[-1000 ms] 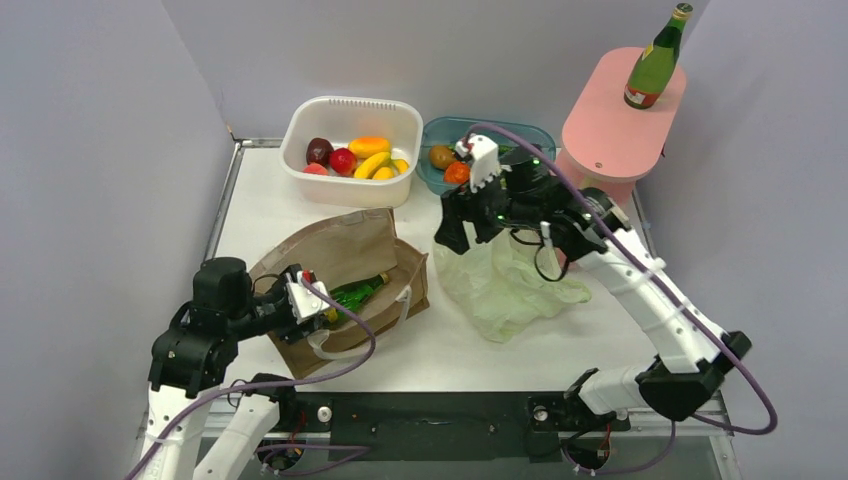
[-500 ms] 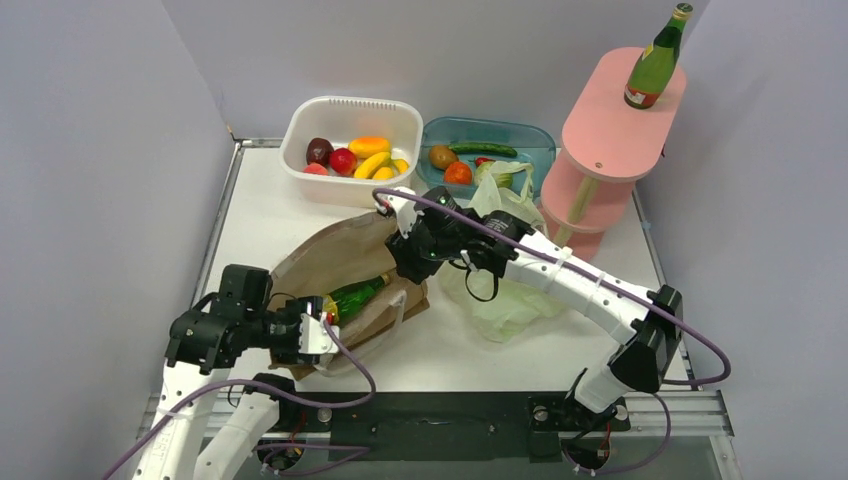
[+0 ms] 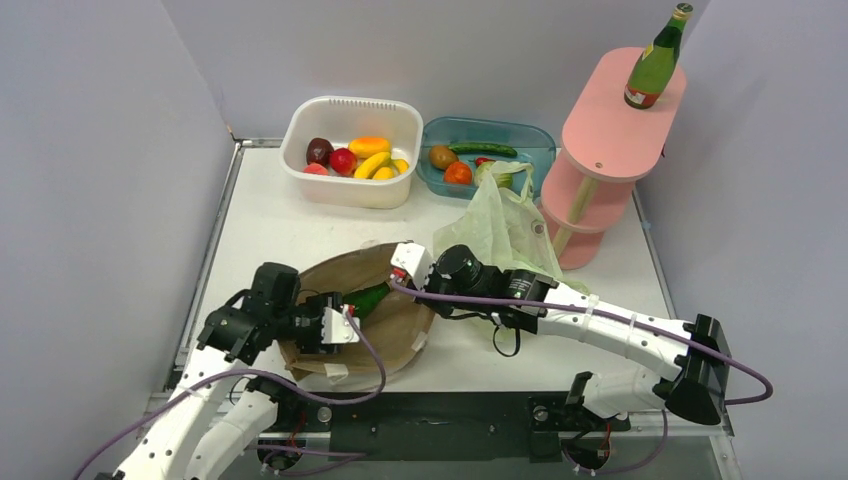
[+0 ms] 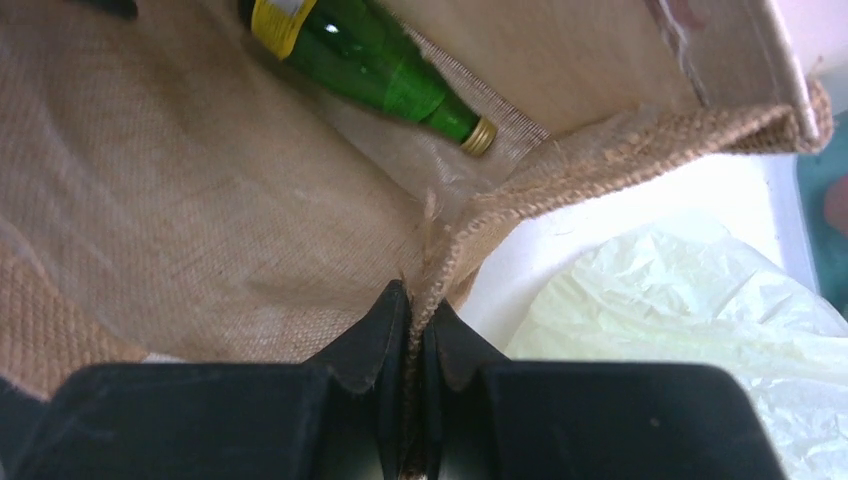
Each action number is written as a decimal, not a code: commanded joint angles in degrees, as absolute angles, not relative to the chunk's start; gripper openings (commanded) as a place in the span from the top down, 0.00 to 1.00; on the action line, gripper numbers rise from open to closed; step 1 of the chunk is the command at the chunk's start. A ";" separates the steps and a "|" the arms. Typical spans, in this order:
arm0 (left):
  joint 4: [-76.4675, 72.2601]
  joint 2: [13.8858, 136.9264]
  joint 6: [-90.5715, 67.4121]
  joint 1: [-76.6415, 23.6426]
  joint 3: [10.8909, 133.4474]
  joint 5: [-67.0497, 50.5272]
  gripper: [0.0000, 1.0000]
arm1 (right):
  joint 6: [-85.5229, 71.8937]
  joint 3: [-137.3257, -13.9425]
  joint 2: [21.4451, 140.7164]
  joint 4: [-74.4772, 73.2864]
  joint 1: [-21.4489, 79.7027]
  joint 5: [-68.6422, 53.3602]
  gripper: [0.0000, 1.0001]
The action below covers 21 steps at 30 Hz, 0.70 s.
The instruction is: Untie the knot of the grocery bags and take out the mixed food
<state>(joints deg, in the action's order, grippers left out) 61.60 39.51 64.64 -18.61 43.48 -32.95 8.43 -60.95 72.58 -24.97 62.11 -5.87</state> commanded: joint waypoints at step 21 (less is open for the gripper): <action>28.89 74.87 37.14 -38.13 37.43 5.56 0.45 | 1.35 -62.68 72.38 -19.31 57.50 -6.84 1.00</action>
